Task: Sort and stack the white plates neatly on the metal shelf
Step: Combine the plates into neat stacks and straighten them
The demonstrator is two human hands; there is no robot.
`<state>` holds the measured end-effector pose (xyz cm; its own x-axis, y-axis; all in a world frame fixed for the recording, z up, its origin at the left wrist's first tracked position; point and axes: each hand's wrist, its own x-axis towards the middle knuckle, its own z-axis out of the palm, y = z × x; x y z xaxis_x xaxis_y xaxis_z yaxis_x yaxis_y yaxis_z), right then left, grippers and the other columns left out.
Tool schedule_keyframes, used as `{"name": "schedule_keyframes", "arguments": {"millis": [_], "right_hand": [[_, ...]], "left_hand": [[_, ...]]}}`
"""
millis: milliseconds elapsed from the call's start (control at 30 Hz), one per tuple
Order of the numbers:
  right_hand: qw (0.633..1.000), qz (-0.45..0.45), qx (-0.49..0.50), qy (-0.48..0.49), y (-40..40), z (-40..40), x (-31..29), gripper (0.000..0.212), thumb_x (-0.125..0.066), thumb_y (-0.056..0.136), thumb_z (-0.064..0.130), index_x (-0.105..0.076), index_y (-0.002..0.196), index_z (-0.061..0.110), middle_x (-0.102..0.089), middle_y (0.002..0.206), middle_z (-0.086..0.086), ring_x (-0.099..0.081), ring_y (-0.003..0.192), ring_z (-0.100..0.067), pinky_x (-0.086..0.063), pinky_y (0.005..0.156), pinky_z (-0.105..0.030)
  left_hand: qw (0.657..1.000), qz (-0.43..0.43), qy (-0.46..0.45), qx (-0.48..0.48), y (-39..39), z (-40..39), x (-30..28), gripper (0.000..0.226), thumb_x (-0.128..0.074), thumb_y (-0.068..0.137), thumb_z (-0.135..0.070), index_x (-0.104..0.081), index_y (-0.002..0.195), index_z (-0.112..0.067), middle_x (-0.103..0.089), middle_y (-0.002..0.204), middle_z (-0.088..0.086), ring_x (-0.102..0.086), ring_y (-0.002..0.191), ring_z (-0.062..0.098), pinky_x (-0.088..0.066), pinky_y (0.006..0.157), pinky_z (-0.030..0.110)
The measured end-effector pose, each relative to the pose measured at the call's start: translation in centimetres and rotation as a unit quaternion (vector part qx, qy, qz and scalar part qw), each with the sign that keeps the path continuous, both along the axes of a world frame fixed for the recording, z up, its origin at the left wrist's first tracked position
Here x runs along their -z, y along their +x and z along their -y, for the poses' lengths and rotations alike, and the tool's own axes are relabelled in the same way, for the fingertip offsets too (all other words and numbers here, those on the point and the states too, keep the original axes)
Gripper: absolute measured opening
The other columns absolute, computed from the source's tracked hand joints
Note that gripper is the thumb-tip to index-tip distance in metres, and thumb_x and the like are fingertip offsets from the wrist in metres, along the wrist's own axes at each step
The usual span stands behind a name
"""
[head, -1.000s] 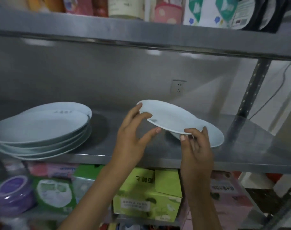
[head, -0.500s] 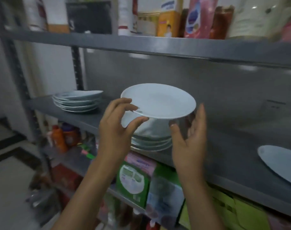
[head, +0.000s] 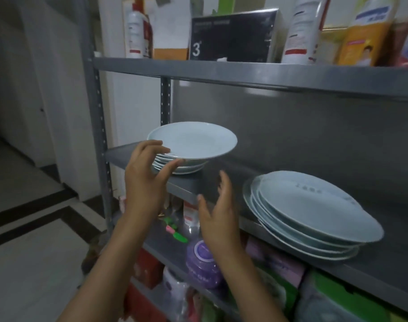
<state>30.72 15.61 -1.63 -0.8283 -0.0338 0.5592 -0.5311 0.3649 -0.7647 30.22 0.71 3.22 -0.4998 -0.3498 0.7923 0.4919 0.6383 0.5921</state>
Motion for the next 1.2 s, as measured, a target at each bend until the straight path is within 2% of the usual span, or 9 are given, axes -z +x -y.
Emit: {"name": "schedule_keyframes", "arguments": {"millis": [233, 333, 400, 500, 567, 633, 733, 900, 1200], "right_hand": [[0.992, 0.053, 0.091, 0.075, -7.8, 4.7, 1.3, 0.06, -0.054, 0.094, 0.019, -0.026, 0.147, 0.02, -0.028, 0.153, 0.002, -0.036, 0.135, -0.016, -0.028, 0.098, -0.017], [0.983, 0.075, 0.12, 0.119, -10.6, 5.4, 1.7, 0.053, -0.053, 0.094, 0.019, -0.033, 0.143, 0.014, -0.032, 0.15, -0.001, -0.04, 0.132, -0.019, -0.031, 0.099, -0.02], [0.973, 0.099, 0.151, 0.142, -12.2, 5.2, 2.3, 0.05, -0.053, 0.092, 0.016, -0.039, 0.139, 0.008, -0.04, 0.145, -0.008, -0.043, 0.13, -0.025, -0.034, 0.105, -0.028], [0.929, 0.076, 0.262, 0.249, -13.3, 5.2, 4.2, 0.03, -0.047, 0.085, 0.015, -0.06, 0.11, 0.003, -0.062, 0.11, -0.017, -0.059, 0.101, -0.035, -0.046, 0.09, -0.041], [0.903, 0.045, 0.31, 0.295, -13.6, 5.7, 5.3, 0.027, -0.04, 0.077, 0.018, -0.063, 0.083, 0.005, -0.063, 0.082, -0.014, -0.061, 0.076, -0.034, -0.051, 0.075, -0.039], [0.893, 0.012, 0.334, 0.3, -13.9, 6.2, 5.6, 0.028, -0.036, 0.071, 0.02, -0.061, 0.071, 0.006, -0.061, 0.07, -0.012, -0.06, 0.065, -0.033, -0.052, 0.067, -0.037], [0.888, 0.015, 0.345, 0.303, -14.2, 6.2, 5.6, 0.029, -0.036, 0.07, 0.02, -0.061, 0.067, 0.007, -0.06, 0.067, -0.012, -0.059, 0.062, -0.032, -0.051, 0.064, -0.035], [0.888, 0.003, 0.346, 0.304, -14.0, 6.2, 6.0, 0.027, -0.037, 0.072, 0.021, -0.06, 0.066, 0.008, -0.06, 0.065, -0.011, -0.059, 0.061, -0.031, -0.051, 0.063, -0.033], [0.882, -0.005, 0.354, 0.31, -13.8, 6.1, 5.7, 0.029, -0.035, 0.073, 0.021, -0.061, 0.067, 0.008, -0.061, 0.065, -0.01, -0.06, 0.061, -0.03, -0.051, 0.063, -0.033]], "left_hand": [[0.996, 0.035, 0.038, 0.076, -7.3, 7.0, 0.8, 0.022, -0.071, 0.085, -0.029, -0.062, 0.102, -0.019, -0.053, 0.134, -0.01, -0.052, 0.118, 0.006, -0.046, 0.097, 0.02], [0.993, 0.063, 0.052, 0.08, -10.4, 9.0, 1.0, 0.027, -0.07, 0.086, -0.032, -0.06, 0.107, -0.019, -0.051, 0.136, -0.016, -0.05, 0.122, 0.012, -0.046, 0.1, 0.031], [0.992, 0.082, 0.053, 0.079, -11.7, 9.8, 1.1, 0.042, -0.069, 0.085, -0.035, -0.057, 0.121, -0.015, -0.05, 0.122, -0.031, -0.049, 0.12, 0.01, -0.045, 0.104, 0.038], [0.992, 0.097, 0.044, 0.072, -13.1, 10.6, 1.6, 0.058, -0.07, 0.085, -0.031, -0.047, 0.136, -0.017, -0.056, 0.123, -0.018, -0.049, 0.119, 0.009, -0.037, 0.102, 0.025], [0.991, 0.111, 0.039, 0.065, -13.9, 10.9, 2.1, 0.058, -0.07, 0.084, -0.03, -0.047, 0.136, -0.017, -0.057, 0.127, -0.008, -0.049, 0.119, 0.01, -0.034, 0.099, 0.023], [0.989, 0.121, 0.045, 0.069, -14.7, 10.9, 2.6, 0.061, -0.07, 0.085, -0.028, -0.045, 0.139, -0.016, -0.054, 0.121, -0.014, -0.044, 0.114, 0.001, -0.032, 0.098, 0.019], [0.988, 0.124, 0.052, 0.075, -15.6, 10.8, 3.1, 0.046, -0.07, 0.085, -0.027, -0.055, 0.126, -0.011, -0.043, 0.13, -0.021, -0.036, 0.121, -0.002, -0.029, 0.103, 0.017], [0.987, 0.137, 0.042, 0.077, -16.8, 10.9, 3.5, 0.03, -0.07, 0.086, -0.029, -0.057, 0.11, -0.016, -0.034, 0.154, -0.004, -0.032, 0.137, 0.011, -0.026, 0.104, 0.022], [0.979, 0.18, 0.01, 0.097, -17.2, 11.1, 4.3, 0.053, -0.063, 0.091, -0.033, -0.043, 0.139, -0.022, -0.01, 0.162, -0.007, -0.018, 0.146, 0.019, -0.026, 0.115, 0.042]]}}
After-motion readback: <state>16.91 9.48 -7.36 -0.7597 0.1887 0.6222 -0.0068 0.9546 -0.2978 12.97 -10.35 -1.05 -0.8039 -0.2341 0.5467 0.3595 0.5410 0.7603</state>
